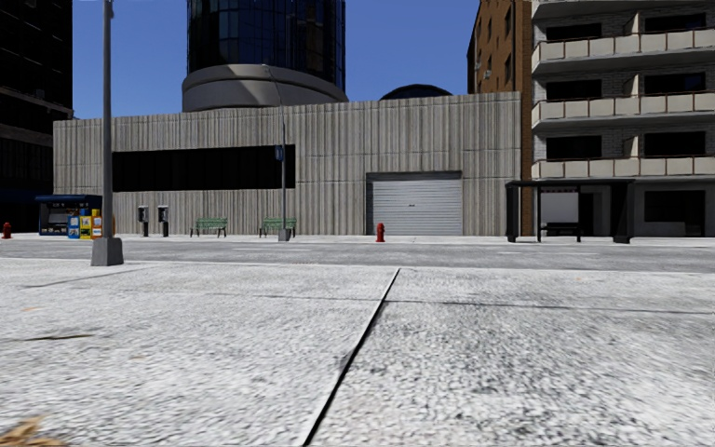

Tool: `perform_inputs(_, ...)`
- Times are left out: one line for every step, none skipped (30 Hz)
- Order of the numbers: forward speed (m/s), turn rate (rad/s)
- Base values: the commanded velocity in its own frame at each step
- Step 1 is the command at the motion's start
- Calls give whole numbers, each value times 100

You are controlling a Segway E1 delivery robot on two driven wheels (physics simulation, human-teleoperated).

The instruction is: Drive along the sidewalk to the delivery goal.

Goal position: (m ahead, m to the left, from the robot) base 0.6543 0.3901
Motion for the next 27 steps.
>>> perform_inputs(109,0)
perform_inputs(101,0)
perform_inputs(98,0)
perform_inputs(96,0)
perform_inputs(96,0)
perform_inputs(96,0)
perform_inputs(95,0)
perform_inputs(94,0)
perform_inputs(94,0)
perform_inputs(94,0)
perform_inputs(94,0)
perform_inputs(94,0)
perform_inputs(93,0)
perform_inputs(93,0)
perform_inputs(93,0)
perform_inputs(93,0)
perform_inputs(93,0)
perform_inputs(93,0)
perform_inputs(93,0)
perform_inputs(93,0)
perform_inputs(93,0)
perform_inputs(93,0)
perform_inputs(93,0)
perform_inputs(90,0)
perform_inputs(87,0)
perform_inputs(87,0)
perform_inputs(80,0)
